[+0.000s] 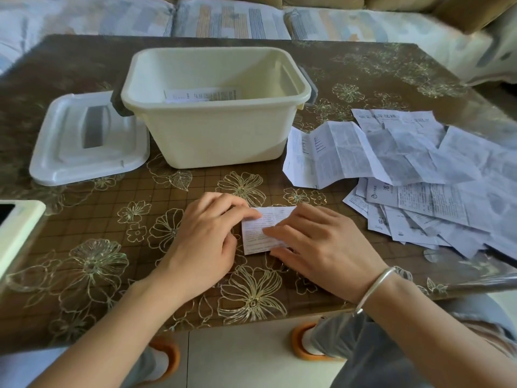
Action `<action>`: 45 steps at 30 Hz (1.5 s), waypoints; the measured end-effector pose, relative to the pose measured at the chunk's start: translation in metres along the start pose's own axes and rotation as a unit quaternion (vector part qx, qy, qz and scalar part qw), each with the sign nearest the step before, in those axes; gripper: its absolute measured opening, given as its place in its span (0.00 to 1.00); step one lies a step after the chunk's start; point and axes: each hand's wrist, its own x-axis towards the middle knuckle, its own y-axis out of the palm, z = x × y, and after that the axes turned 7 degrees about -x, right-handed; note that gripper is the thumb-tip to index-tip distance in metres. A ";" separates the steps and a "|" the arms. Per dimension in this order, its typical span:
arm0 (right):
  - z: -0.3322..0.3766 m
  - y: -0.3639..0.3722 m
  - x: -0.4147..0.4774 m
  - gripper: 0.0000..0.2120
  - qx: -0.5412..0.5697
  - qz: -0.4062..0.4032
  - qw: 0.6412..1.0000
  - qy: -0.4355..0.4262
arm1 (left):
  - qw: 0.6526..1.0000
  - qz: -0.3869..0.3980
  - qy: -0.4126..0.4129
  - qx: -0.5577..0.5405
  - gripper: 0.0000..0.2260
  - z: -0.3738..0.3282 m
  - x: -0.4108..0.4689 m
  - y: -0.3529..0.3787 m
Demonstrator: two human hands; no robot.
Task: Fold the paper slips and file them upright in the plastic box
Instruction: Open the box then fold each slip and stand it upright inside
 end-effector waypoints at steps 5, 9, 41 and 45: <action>0.016 -0.001 0.001 0.10 -0.032 -0.009 0.999 -0.036 | 1.000 -0.016 0.014 0.009 0.23 -0.001 -0.003 0.002; 0.019 -0.001 0.004 0.13 -0.011 0.022 1.000 -0.005 | 0.999 -0.006 0.029 0.024 0.25 -0.003 -0.005 0.000; 0.004 -0.010 -0.041 0.04 0.282 0.007 0.937 0.208 | 0.997 -0.042 0.063 -0.033 0.09 -0.019 -0.027 0.001; 0.008 -0.010 -0.045 0.07 0.275 -0.009 0.927 0.254 | 0.997 -0.059 0.049 -0.032 0.08 -0.023 -0.020 0.005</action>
